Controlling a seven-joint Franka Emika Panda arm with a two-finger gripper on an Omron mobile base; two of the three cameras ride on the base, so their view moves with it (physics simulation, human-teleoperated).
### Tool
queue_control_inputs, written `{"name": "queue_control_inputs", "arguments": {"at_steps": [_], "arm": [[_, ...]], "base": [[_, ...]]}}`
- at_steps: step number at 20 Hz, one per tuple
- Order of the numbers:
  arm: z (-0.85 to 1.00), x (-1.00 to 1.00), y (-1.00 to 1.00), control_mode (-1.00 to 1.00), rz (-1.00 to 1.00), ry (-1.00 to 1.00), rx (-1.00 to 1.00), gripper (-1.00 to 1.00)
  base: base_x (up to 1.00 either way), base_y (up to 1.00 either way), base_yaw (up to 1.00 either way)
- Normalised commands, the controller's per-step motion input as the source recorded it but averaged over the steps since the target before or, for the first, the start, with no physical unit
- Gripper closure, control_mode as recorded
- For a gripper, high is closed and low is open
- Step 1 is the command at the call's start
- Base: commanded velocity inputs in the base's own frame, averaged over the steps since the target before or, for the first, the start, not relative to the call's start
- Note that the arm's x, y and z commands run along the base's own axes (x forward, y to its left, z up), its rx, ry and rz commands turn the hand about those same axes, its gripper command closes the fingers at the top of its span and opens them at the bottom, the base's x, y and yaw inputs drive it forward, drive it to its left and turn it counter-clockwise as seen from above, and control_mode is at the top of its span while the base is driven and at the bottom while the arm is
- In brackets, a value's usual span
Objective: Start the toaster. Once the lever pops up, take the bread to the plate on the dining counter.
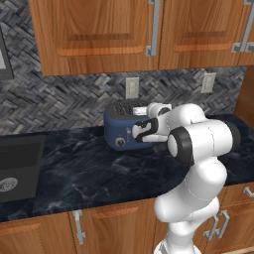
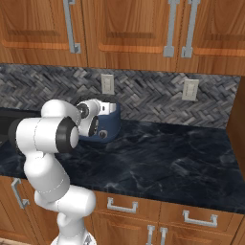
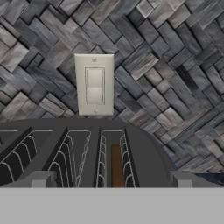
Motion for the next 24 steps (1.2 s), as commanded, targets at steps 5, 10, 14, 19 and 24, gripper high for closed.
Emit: {"name": "queue_control_inputs", "arguments": {"at_steps": [5, 10, 14, 19, 24], "arm": [[0.00, 0.00, 0.00, -1.00, 0.00, 0.00, 0.00, -1.00], [0.00, 0.00, 0.00, -1.00, 0.00, 0.00, 0.00, -1.00], [0.00, 0.00, 0.00, -1.00, 0.00, 0.00, 0.00, -1.00], [0.00, 0.00, 0.00, -1.00, 0.00, 0.00, 0.00, -1.00], [0.00, 0.00, 0.00, -1.00, 0.00, 0.00, 0.00, -1.00]], "base": [[0.00, 0.00, 0.00], [0.00, 0.00, 0.00], [0.00, 0.00, 0.00], [0.00, 0.00, 0.00], [0.00, 0.00, 0.00]]}}
